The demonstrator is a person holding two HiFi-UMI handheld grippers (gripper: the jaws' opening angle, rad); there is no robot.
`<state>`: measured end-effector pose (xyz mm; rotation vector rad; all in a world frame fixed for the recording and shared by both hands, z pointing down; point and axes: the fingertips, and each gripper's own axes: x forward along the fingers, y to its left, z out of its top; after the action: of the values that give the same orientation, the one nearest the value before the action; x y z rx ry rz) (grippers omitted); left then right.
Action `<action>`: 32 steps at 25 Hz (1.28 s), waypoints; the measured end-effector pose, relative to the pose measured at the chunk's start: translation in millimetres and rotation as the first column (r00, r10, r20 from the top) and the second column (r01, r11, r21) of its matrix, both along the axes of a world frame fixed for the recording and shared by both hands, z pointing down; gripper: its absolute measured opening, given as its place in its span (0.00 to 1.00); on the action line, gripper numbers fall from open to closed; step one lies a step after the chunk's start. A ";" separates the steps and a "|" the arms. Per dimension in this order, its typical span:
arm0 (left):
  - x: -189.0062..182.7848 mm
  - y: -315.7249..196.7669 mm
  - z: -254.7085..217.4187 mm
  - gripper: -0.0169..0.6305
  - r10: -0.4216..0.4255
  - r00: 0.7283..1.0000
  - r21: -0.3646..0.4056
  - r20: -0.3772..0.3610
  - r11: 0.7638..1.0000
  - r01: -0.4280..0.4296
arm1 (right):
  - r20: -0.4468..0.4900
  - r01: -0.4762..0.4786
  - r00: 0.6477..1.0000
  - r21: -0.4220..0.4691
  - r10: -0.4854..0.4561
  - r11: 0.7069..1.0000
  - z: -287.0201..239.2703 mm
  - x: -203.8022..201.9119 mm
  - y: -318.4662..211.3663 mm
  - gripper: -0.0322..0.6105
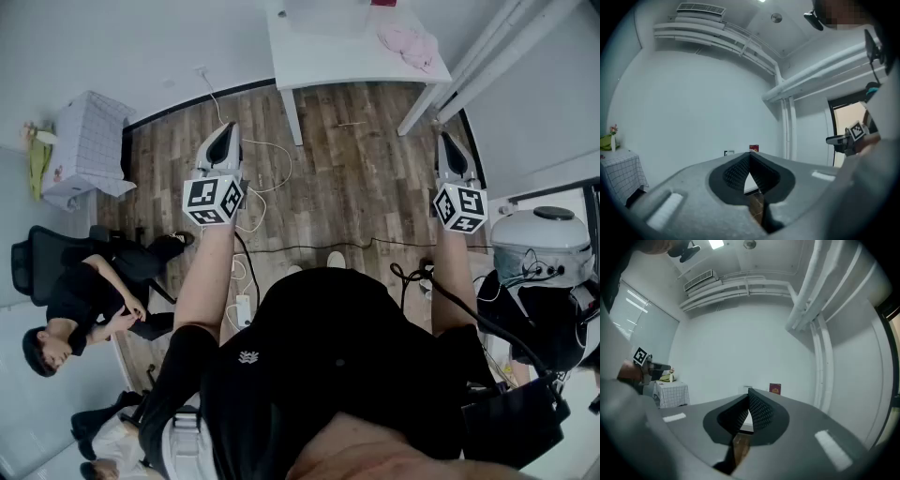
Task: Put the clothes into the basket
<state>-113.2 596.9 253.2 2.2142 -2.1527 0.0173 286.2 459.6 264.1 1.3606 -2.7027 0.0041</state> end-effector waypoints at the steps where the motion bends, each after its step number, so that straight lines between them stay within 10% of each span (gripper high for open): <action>1: 1.4 -3.1 -1.1 0.03 -0.011 1.000 0.004 0.001 1.000 0.011 | -0.001 0.010 1.000 0.000 -0.010 1.000 0.3 0.4 -4.2 0.05; 17: 31.6 -54.4 4.7 0.03 -0.077 0.997 -0.003 0.029 0.997 0.077 | 0.046 0.067 0.997 -0.054 -0.065 0.996 26.7 21.6 -74.2 0.05; 32: -59.4 -250.7 18.8 0.03 0.009 0.999 0.033 0.044 0.999 -0.011 | 0.022 -0.041 0.999 -0.045 0.042 0.998 43.1 -56.0 -234.9 0.05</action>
<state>-172.6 346.2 272.0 2.2636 -2.1799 0.0318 230.2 224.7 307.1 1.4121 -2.6756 0.0843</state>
